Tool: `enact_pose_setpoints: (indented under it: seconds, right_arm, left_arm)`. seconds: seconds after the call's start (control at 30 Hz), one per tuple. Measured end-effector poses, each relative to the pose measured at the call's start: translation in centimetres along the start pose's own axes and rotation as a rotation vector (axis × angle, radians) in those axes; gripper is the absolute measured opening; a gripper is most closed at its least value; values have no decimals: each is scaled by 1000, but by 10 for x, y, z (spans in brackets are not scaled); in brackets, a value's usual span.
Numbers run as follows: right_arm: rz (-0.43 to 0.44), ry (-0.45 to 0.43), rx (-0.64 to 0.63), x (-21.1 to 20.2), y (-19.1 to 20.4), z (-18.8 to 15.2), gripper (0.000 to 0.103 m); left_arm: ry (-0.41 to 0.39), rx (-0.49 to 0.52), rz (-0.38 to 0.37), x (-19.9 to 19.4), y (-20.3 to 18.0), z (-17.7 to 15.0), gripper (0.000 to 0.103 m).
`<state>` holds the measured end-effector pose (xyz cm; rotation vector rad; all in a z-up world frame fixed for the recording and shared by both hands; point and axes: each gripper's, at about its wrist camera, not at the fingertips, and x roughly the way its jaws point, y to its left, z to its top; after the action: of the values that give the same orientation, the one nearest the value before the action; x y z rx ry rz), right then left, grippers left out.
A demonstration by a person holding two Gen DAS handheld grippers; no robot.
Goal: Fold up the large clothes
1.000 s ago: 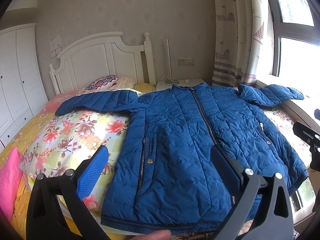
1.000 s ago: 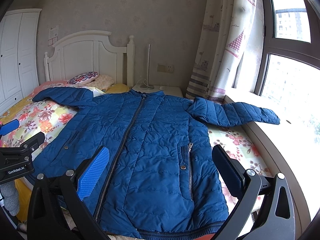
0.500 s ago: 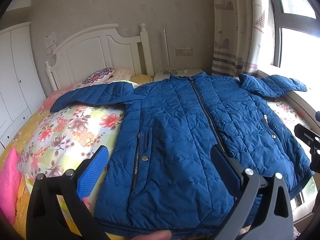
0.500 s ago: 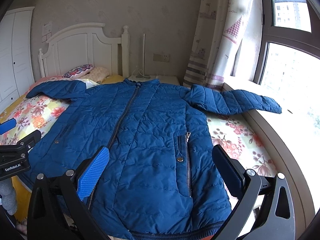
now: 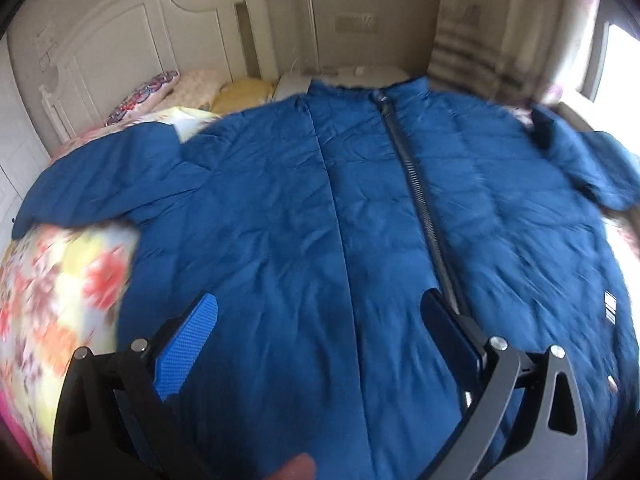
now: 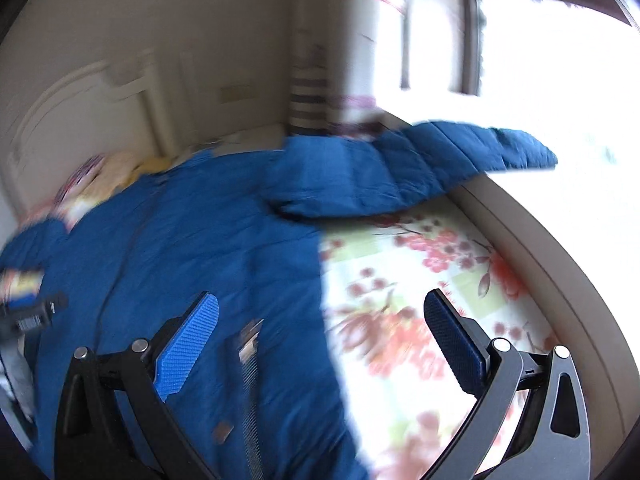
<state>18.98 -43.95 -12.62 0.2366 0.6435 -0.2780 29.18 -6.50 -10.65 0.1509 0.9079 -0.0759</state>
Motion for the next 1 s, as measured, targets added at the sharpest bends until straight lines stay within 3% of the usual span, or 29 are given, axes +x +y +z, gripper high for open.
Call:
enact_pose_setpoints:
  seconds: [0.1, 0.23, 0.37, 0.47, 0.57, 0.63, 0.67, 0.73, 0.8, 1.0]
  right_arm:
    - [-16, 27, 125, 39, -38, 28, 99]
    - [-50, 54, 247, 88, -79, 56, 99]
    - [-113, 85, 277, 130, -99, 74, 98]
    - [-152, 98, 287, 157, -107, 86, 91]
    - [-148, 103, 331, 172, -118, 95, 78]
    - [-104, 82, 344, 172, -118, 100, 51]
    - [-93, 51, 338, 169, -116, 104, 46]
    - [-95, -26, 309, 156, -106, 113, 24]
    - [-67, -98, 263, 142, -89, 120, 17]
    - [93, -236, -37, 93, 24, 131, 15]
  left_arm:
    - [56, -25, -8, 39, -2, 11, 101]
    - [43, -31, -22, 50, -1, 13, 101]
    - [30, -40, -36, 52, -1, 9, 101]
    - [25, -41, -35, 52, -2, 8, 101]
    - [23, -41, -33, 50, -3, 5, 101]
    - [25, -45, -37, 50, -3, 5, 101]
    - [25, -47, -40, 49, -2, 4, 101]
    - [27, -52, -46, 50, -2, 4, 101]
    - [28, -55, -49, 50, -1, 5, 101]
    - [35, -64, -54, 51, 2, 6, 101]
